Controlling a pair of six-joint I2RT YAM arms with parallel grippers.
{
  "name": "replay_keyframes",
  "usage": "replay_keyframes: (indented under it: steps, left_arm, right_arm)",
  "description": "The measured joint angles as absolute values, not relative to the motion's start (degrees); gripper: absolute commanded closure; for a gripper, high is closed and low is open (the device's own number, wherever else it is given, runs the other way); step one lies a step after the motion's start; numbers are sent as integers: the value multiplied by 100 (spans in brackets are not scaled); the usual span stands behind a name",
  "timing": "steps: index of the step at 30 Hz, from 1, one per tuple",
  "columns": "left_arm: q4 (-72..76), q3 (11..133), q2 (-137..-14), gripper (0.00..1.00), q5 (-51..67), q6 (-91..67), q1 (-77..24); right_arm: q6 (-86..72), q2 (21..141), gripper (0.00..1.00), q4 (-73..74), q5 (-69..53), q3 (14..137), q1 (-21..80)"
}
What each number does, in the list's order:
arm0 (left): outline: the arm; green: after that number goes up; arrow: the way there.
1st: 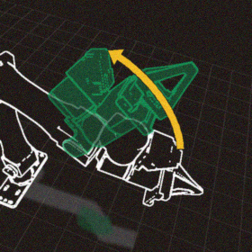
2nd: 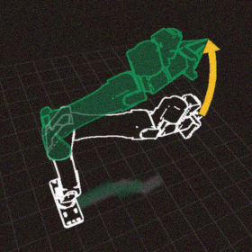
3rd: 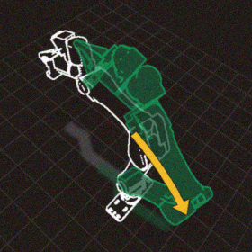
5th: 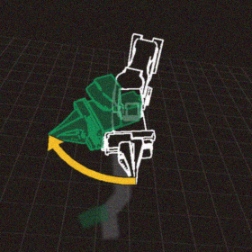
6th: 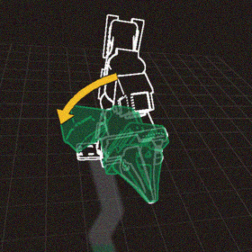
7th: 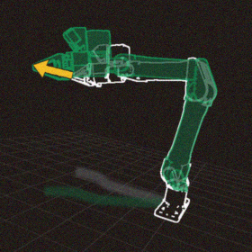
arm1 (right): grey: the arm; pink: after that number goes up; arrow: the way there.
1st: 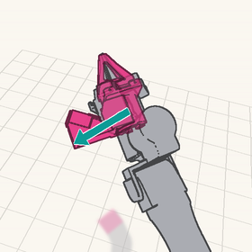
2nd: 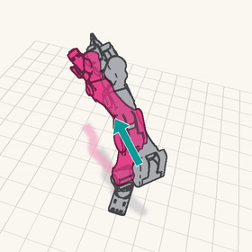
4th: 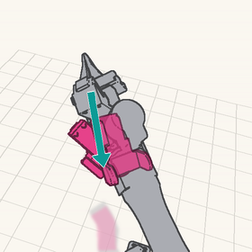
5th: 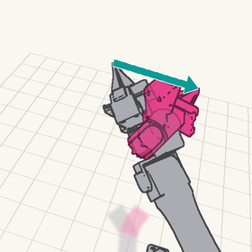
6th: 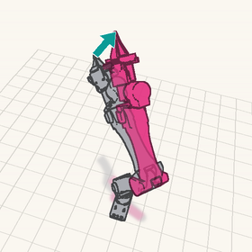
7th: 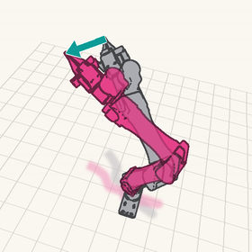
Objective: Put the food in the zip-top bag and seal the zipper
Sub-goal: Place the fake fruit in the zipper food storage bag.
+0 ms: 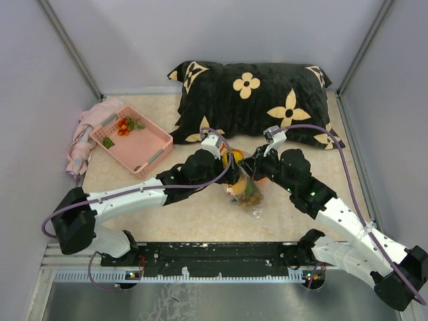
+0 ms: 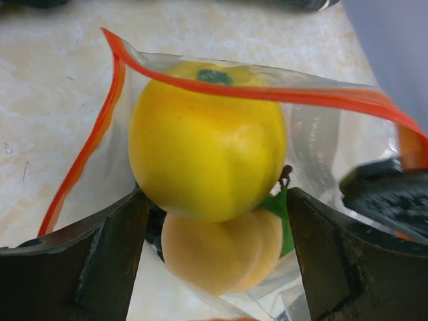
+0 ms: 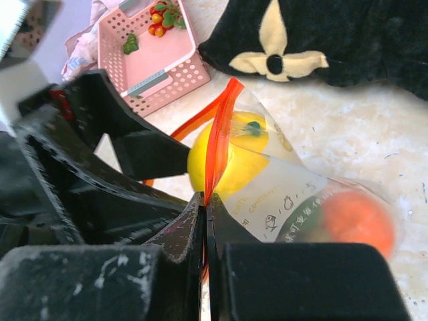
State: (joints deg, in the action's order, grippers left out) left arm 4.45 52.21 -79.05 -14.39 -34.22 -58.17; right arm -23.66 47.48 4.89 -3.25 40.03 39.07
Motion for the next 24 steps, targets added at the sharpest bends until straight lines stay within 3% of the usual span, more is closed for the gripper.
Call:
replay_keyframes:
  steps: [6,12,24]
  left_arm:
    - [298,5417,-8431,7,-1638,-3336,-5837]
    - [73,5463,-8068,0,-1769,-3251,-5839]
    - [-744,5441,-6923,3,-1787,-3052,-5839]
  right_arm:
    - [-2366,4786,100,471,-447,4003,3876]
    - [-2362,4720,100,495,-386,4003,3870]
    - [-2368,4609,100,537,-202,3972,3848]
